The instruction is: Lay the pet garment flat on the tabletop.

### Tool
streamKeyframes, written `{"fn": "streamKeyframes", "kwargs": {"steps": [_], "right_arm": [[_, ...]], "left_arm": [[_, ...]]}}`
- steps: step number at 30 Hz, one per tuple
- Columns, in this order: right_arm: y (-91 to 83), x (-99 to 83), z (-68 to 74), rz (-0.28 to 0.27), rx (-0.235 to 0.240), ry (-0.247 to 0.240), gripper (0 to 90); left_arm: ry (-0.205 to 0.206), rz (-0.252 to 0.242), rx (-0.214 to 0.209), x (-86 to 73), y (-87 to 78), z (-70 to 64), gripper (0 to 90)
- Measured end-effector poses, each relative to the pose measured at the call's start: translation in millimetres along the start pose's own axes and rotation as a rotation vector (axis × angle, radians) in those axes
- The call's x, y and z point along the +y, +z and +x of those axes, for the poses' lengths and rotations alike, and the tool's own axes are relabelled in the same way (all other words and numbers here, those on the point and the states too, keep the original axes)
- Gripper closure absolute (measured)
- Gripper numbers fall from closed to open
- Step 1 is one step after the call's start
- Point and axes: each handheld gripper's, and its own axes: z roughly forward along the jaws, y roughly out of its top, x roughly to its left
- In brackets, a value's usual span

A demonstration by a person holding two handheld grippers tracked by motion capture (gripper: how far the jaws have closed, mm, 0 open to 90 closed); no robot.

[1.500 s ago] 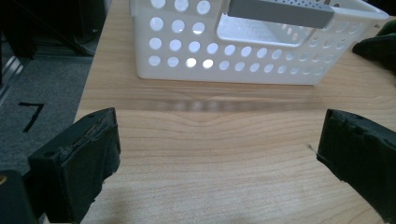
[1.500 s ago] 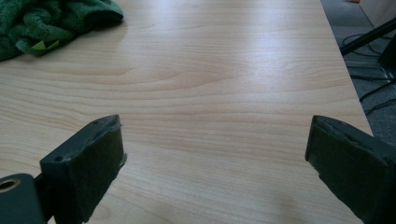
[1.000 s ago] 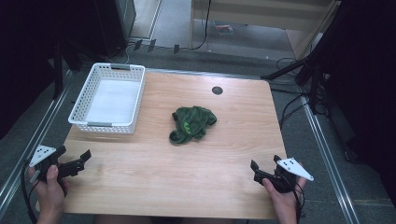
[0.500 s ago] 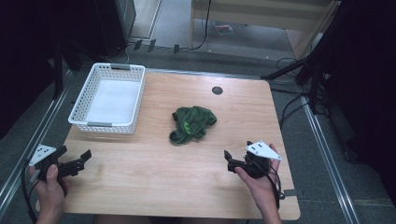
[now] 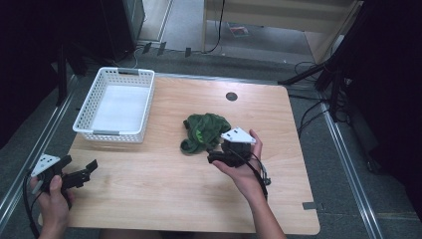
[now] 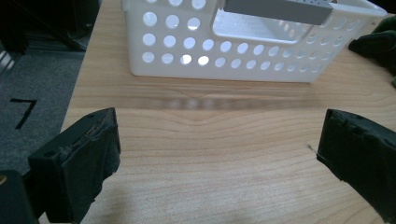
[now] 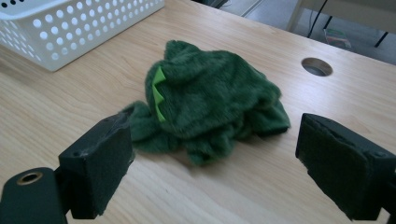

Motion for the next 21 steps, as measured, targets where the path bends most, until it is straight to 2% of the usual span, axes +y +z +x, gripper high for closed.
{"fn": "streamKeyframes", "kwargs": {"steps": [2, 3, 5, 6, 7, 10, 11, 12, 14, 15, 16, 17, 18, 20, 21], "right_arm": [[5.9, 3.2, 2.1, 0.002, 0.004, -0.004, 11.6], [18.0, 9.5, 6.3, 0.011, 0.011, -0.01, 11.9], [31.6, 15.6, 9.1, 0.022, 0.005, -0.018, 11.9], [31.6, 15.6, 9.1, 0.022, 0.005, -0.018, 11.9], [45.7, 20.7, 10.3, 0.031, 0.0, -0.025, 11.3], [68.6, 24.4, 9.3, 0.062, -0.01, -0.026, 7.3], [68.6, 24.4, 9.3, 0.062, -0.01, -0.026, 7.3], [82.8, 22.7, 8.9, 0.089, -0.006, -0.034, 7.0], [89.4, 21.0, 8.9, 0.11, 0.002, -0.034, 6.4], [102.4, 15.1, 7.6, 0.16, 0.014, -0.027, 5.5], [107.6, 11.6, 6.7, 0.181, 0.015, -0.023, 5.6], [107.6, 11.6, 6.7, 0.181, 0.015, -0.023, 5.6], [114.7, 4.9, 5.9, 0.203, 0.005, -0.035, 10.2], [115.2, 3.8, 6.1, 0.203, -0.001, -0.034, 12.4], [116.8, 1.0, 6.4, 0.202, -0.024, -0.047, 14.5]], "left_arm": [[0.002, 0.002, 0.001, 0.1, 0.2, -0.1, 0.0], [0.003, 0.002, 0.0, 0.1, 0.1, -0.2, 0.0], [0.001, 0.002, -0.002, -0.1, 0.0, -0.4, 0.0], [-0.001, -0.001, -0.001, -0.3, -0.1, -0.6, 0.0], [0.0, 0.0, -0.002, -0.4, -0.4, -0.5, 0.0], [-0.002, 0.001, 0.0, -0.5, -0.6, -0.3, 0.0], [-0.003, 0.0, 0.0, -0.5, -0.6, -0.3, 0.0], [-0.003, 0.0, 0.0, -0.5, -0.6, -0.3, 0.0], [-0.003, 0.001, -0.002, -0.6, -0.6, -0.4, 0.0], [-0.002, 0.0, -0.001, -0.6, -0.8, -0.7, 0.0], [0.0, -0.001, 0.0, -0.7, -0.7, -0.8, 0.0], [0.001, 0.001, 0.0, -0.7, -0.7, -0.9, 0.0], [0.002, 0.001, 0.001, -0.6, -0.6, -1.0, 0.0], [0.002, 0.0, -0.001, -0.7, -0.6, -1.0, 0.0], [0.003, 0.001, -0.002, -0.7, -0.8, -0.8, 0.0]]}}
